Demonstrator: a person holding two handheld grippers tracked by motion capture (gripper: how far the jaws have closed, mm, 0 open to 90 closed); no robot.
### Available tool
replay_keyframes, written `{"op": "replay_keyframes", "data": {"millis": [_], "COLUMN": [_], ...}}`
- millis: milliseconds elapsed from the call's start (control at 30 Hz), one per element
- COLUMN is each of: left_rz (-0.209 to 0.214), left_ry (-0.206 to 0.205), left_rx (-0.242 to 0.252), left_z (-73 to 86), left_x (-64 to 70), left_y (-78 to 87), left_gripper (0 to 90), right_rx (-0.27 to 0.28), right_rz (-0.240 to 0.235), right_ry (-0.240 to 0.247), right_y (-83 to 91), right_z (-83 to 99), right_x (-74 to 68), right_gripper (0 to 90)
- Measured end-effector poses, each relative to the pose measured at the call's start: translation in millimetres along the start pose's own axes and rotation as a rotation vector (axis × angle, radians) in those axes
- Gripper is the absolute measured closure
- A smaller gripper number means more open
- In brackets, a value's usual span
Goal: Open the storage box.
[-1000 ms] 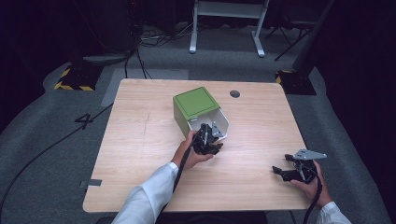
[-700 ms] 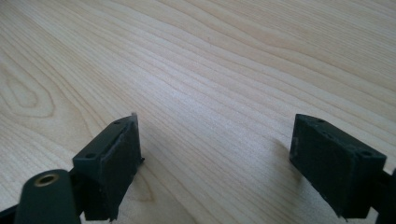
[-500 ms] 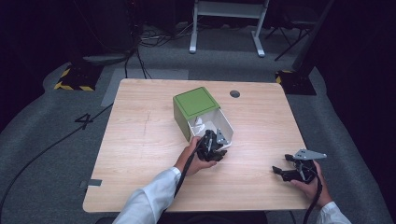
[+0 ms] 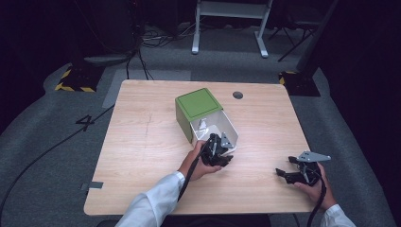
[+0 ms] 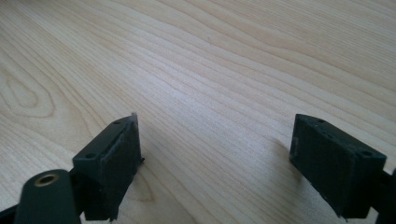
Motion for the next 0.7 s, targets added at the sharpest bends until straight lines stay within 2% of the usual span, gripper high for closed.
{"op": "replay_keyframes", "data": {"millis": [233,400,600,700], "left_rz": [0.001,0.009,0.007,0.003], "left_ry": [0.006,-0.006,-0.014,-0.009], "left_rx": [0.003,-0.004,-0.001,0.010], "left_z": [-1.1,-3.4,-7.0,-8.6], "left_x": [3.8,9.7,12.1,10.7], "left_y": [0.4,-0.6,-0.8,4.0], "left_gripper": [57.9,56.5,50.0,46.6], "right_rx": [0.000,0.000,0.000,0.000], "right_rz": [0.000,0.000,0.000,0.000], "right_ry": [0.000,0.000,0.000,0.000], "right_y": [0.0,0.0,0.0,0.0], "right_z": [0.0,0.0,0.0,0.0], "right_x": [0.0,0.0,0.0,0.0], "right_gripper": [16.4,16.4,16.4,16.4]}}
Point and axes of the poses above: each handheld gripper's, and its own axes: y roughly backward along the jaws, z roughly out of its underside, x roughly to its right, the point moved 9 cm from there along -y, roughly forward along the jaws, and after that the axes turned 4 degrees about z, right-handed, at the moved point
